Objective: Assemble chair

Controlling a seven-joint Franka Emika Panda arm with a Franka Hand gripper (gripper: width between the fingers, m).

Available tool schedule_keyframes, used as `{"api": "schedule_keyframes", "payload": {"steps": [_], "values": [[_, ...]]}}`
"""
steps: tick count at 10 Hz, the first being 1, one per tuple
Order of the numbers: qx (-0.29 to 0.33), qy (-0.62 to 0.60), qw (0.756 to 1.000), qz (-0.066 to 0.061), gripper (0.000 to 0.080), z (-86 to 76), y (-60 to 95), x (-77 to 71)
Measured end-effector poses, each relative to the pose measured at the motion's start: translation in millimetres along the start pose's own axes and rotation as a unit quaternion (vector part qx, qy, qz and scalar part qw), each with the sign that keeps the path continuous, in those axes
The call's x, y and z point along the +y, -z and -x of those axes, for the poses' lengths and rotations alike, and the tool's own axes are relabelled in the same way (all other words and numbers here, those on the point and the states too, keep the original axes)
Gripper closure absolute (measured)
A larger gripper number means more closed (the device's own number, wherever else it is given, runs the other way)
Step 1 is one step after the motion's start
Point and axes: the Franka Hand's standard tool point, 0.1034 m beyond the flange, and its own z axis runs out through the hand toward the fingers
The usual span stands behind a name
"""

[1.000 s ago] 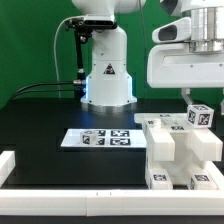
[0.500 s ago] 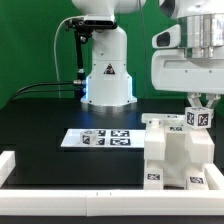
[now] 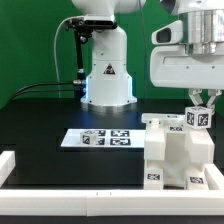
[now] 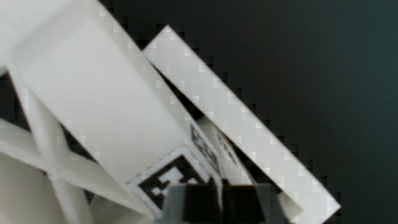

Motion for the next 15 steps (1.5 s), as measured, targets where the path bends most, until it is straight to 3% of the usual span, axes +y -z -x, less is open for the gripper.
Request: {"api": "schedule_keyframes", "payload": {"steps": [1,2,3,4,5,7,10,13,14,15], "values": [[0.0,0.046,0.999,-0.001,0.0671,-0.3,3.2,-0.3],[0.004,0.126,0.992,-0.001,0.0475,-3.0,7.3,-0.4],[0.006,0.19,0.982,-0.003,0.0475,-8.5,10.1,-0.2],[0.01,0.265,0.964,-0.004,0.0292,-17.2,13.9,-0.2],[0.013,0.326,0.945,-0.005,0.0181,-22.1,15.3,0.2],[0.013,0.375,0.927,-0.001,0.0156,-22.0,14.3,2.1],[0.001,0.352,0.936,0.007,0.0151,-35.7,11.9,-4.8],[0.002,0.338,0.941,0.011,0.016,-35.7,2.9,-3.9],[0.002,0.326,0.945,0.011,0.0318,-36.2,3.1,-3.6],[0.002,0.326,0.945,0.011,0.0318,-36.4,3.0,-3.4]]}}
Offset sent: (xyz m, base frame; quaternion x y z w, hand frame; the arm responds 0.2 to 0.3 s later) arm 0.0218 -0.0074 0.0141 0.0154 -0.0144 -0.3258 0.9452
